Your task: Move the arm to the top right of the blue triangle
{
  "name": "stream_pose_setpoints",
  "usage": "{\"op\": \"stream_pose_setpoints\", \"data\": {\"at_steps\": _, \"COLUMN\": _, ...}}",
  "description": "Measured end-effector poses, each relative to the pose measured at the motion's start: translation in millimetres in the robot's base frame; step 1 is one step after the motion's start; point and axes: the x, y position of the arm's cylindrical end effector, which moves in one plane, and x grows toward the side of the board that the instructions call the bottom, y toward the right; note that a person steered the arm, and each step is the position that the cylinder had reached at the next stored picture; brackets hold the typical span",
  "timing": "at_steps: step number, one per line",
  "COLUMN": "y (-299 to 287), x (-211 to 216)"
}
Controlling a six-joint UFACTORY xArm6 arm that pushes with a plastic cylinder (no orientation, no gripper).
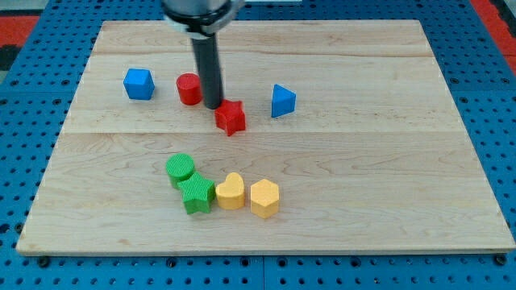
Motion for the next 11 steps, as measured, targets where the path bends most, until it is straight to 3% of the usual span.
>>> {"op": "stream_pose_setpoints", "data": {"at_steps": 1, "y": 36, "x": 57}}
{"op": "stream_pose_setpoints", "data": {"at_steps": 2, "y": 29, "x": 106}}
{"op": "stream_pose_setpoints", "data": {"at_steps": 3, "y": 57, "x": 109}}
{"op": "stream_pose_setpoints", "data": {"at_steps": 4, "y": 138, "x": 88}}
{"op": "stream_pose_setpoints", "data": {"at_steps": 5, "y": 149, "x": 45}}
{"op": "stream_pose_setpoints", "data": {"at_steps": 7, "y": 149, "x": -38}}
{"op": "stream_pose_setpoints", "data": {"at_steps": 11, "y": 126, "x": -74}}
